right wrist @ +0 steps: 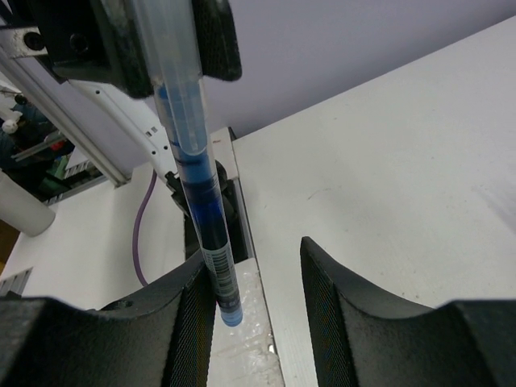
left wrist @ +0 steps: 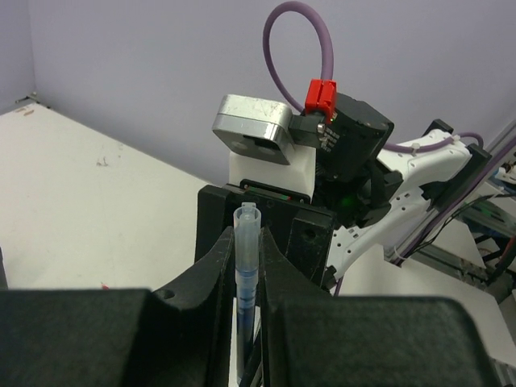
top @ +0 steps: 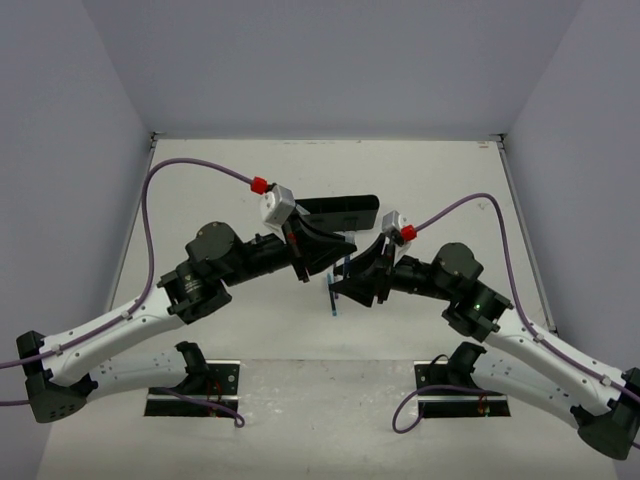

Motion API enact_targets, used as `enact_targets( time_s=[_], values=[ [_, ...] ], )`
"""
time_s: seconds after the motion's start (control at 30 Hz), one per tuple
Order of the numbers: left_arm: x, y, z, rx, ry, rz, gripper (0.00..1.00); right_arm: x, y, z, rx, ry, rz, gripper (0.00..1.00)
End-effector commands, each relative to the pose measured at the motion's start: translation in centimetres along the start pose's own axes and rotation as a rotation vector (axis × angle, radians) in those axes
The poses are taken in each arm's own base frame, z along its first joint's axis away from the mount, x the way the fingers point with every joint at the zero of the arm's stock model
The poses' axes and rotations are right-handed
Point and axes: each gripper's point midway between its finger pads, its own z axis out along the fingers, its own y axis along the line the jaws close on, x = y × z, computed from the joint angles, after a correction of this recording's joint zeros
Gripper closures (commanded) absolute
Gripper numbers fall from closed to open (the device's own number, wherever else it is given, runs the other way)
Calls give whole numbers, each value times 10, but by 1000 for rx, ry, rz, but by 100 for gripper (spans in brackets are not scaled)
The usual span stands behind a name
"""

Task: Sort the stationery into containers
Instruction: Close the pen cap on the pen.

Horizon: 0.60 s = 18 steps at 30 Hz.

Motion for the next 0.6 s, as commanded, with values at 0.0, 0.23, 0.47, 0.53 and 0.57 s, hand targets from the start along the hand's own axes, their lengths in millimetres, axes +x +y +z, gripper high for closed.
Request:
enact_targets(
  time_s=[0.0, 0.23, 0.47, 0.53, 0.57],
  values=[
    [7, -19, 0, 129, 23, 82, 100, -35, 2, -5, 51, -76, -55, 55],
    [35, -12, -3, 159, 75, 165, 100, -48, 7, -9, 61, -92, -56, 58],
    [39, -8, -3, 154, 88, 201, 100, -43, 4, -9, 73, -73, -60, 99],
    [34, -5, -2, 127, 74, 201, 96, -40, -1, -8, 90, -66, -56, 100],
    [31, -3, -1, 112, 67, 201, 95, -40, -3, -7, 97, -68, -56, 100]
  ],
)
